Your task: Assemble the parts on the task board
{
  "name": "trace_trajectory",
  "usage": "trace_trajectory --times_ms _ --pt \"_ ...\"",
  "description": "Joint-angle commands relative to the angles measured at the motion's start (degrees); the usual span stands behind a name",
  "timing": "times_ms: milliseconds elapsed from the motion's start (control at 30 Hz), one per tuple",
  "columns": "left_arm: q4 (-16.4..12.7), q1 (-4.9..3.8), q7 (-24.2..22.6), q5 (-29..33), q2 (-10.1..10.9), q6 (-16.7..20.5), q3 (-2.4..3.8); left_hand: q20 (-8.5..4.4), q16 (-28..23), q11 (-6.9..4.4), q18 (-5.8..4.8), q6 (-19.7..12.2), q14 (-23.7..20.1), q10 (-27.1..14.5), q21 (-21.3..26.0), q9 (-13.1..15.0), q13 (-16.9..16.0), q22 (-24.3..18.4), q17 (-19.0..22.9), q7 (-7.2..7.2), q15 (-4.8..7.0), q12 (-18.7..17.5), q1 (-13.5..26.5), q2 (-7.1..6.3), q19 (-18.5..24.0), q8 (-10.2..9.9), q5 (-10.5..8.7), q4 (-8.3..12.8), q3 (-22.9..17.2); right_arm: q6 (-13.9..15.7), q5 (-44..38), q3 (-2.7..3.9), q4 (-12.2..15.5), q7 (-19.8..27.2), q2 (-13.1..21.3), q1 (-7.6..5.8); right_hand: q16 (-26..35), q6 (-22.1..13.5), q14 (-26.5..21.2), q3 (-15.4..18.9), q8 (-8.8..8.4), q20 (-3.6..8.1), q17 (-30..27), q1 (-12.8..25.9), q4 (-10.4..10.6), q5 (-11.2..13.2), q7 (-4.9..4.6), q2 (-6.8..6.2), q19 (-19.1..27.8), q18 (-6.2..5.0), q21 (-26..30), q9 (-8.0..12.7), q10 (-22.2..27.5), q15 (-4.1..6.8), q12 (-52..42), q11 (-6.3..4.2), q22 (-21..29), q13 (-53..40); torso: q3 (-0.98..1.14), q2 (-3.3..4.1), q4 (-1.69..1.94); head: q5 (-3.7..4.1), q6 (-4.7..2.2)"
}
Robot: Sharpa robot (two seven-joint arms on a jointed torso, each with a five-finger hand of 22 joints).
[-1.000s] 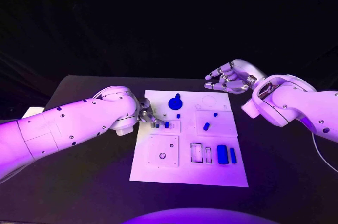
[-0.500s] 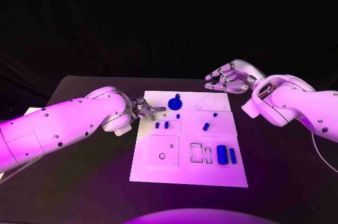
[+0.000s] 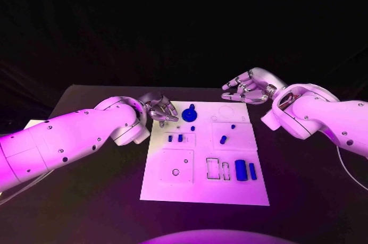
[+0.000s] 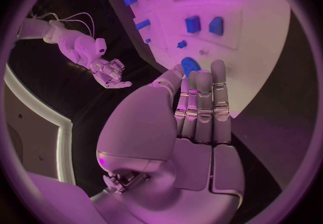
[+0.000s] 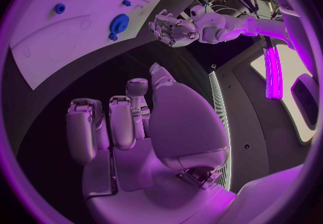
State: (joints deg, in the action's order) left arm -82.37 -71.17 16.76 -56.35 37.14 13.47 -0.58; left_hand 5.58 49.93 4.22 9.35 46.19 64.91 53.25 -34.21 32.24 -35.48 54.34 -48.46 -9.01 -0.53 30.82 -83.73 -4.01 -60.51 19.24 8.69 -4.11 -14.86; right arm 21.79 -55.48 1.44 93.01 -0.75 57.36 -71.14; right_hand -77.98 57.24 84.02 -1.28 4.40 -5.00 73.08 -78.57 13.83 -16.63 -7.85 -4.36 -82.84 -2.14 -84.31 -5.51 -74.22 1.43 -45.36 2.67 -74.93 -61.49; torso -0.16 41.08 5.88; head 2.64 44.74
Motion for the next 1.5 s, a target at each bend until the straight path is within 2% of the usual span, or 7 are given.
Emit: trace_trajectory --times_ms 33,167,233,433,567,867,1500 --pt "1.2 -0.02 -13.3 -13.7 -1.7 5.1 -0.09 0.57 -2.1 0.35 1.22 1.6 1.6 1.8 -0.3 -4.7 6.5 -0.3 2.8 0.35 -0.06 -5.6 -0.7 -2.74 -3.0 -3.6 -1.15 0.1 -3.1 -0.6 -0.2 -0.02 -0.1 0.4 -0.3 0.08 0.2 0.3 2.3 0.1 0.31 -0.03 -0.1 0.2 0.3 -0.1 0.09 0.23 0.4 -0.42 0.2 -0.1 0.2 -0.03 0.2 0.04 -5.5 0.1 0.0 0.15 -0.25 0.1 -0.47" --pt "2.9 -0.04 -14.2 -22.1 -3.9 3.4 -0.33 0.65 -1.3 0.37 1.15 3.8 5.0 3.4 -1.3 -8.7 12.8 0.2 3.0 0.68 -0.06 -10.9 0.7 -5.34 -5.1 -6.5 -1.48 -0.8 -4.5 -0.7 -0.2 -0.04 -0.2 0.4 -0.6 0.09 0.2 0.3 2.3 0.1 0.31 -0.03 -0.1 0.2 0.3 -0.1 0.09 0.23 0.4 -0.42 0.2 -0.1 0.2 -0.03 0.2 0.04 -5.5 0.1 0.06 0.25 -0.49 0.13 -0.66" --pt "3.8 -0.04 -13.9 -25.6 -4.9 1.3 -0.44 0.67 1.8 0.56 0.25 4.6 8.6 3.7 -6.3 -10.6 15.9 3.3 0.8 0.96 -0.02 -13.7 1.4 -6.34 -8.7 -7.9 -1.52 -1.3 -4.6 -0.7 -0.2 -0.05 -0.2 0.3 -0.7 0.09 0.2 0.3 2.3 0.1 0.31 -0.03 -0.1 0.2 0.3 -0.1 0.09 0.23 0.4 -0.42 0.2 -0.1 0.2 -0.03 0.2 0.04 -5.5 0.1 0.08 0.34 -0.58 0.13 -0.75" --pt "6.3 -0.03 -12.0 -32.7 -7.6 -5.2 -0.94 0.16 19.0 0.23 -3.74 8.4 18.2 7.4 -28.4 -14.6 21.5 17.9 -15.4 1.46 0.66 -17.3 2.1 -6.91 -19.7 -10.5 -1.49 -1.8 -5.0 -0.7 -0.2 -0.06 -0.1 0.3 -0.8 0.1 0.2 0.3 2.3 0.1 0.31 -0.03 -0.1 0.2 0.3 -0.1 0.09 0.23 0.4 -0.42 0.2 -0.1 0.2 -0.03 0.2 0.04 -5.5 0.1 0.1 0.4 -0.61 0.18 -0.78" --pt "7.9 -0.01 -10.9 -35.3 -9.1 -8.6 -1.24 -0.01 25.3 0.21 -4.77 10.6 20.7 9.2 -34.2 -16.4 24.0 22.0 -21.6 1.28 0.79 -19.2 2.2 -6.93 -22.0 -11.5 -1.37 -1.8 -5.7 -0.7 -0.3 -0.06 0.0 0.4 -0.9 0.1 0.2 0.3 2.3 0.1 0.31 -0.03 -0.1 0.2 0.3 -0.1 0.09 0.23 0.4 -0.42 0.2 -0.1 0.2 -0.03 0.2 0.04 -5.5 0.1 0.05 0.42 -0.64 0.32 -0.72" --pt "9.6 0.03 -10.2 -36.8 -11.0 -11.9 -1.41 -0.15 25.0 0.23 -5.17 12.1 21.1 10.7 -36.6 -17.6 25.8 23.7 -19.9 1.19 0.95 -21.0 2.9 -7.06 -23.2 -12.3 -1.28 -2.1 -5.9 -0.7 -0.4 -0.06 0.1 0.4 -1.0 0.1 0.2 0.3 2.3 0.1 0.31 -0.03 -0.1 0.2 0.3 -0.1 0.09 0.23 0.4 -0.42 0.2 -0.1 0.2 -0.03 0.2 0.04 -5.5 0.1 0.03 0.4 -0.62 0.4 -0.53" --pt "11.9 0.42 -9.5 -37.2 -13.6 -13.5 -1.48 -0.21 24.8 0.2 -5.33 13.8 21.1 12.8 -37.5 -18.9 27.6 24.4 -18.0 1.07 1.03 -23.0 2.1 -6.37 -23.7 -13.2 -1.14 -1.4 -7.7 -0.8 -0.4 -0.06 0.1 0.5 -1.3 0.1 0.2 0.3 2.3 0.1 0.31 -0.03 -0.1 0.2 0.3 -0.1 0.09 0.23 0.4 -0.42 0.2 -0.1 0.2 -0.03 0.2 0.04 -5.5 0.1 0.05 0.36 -0.57 0.67 -0.11"
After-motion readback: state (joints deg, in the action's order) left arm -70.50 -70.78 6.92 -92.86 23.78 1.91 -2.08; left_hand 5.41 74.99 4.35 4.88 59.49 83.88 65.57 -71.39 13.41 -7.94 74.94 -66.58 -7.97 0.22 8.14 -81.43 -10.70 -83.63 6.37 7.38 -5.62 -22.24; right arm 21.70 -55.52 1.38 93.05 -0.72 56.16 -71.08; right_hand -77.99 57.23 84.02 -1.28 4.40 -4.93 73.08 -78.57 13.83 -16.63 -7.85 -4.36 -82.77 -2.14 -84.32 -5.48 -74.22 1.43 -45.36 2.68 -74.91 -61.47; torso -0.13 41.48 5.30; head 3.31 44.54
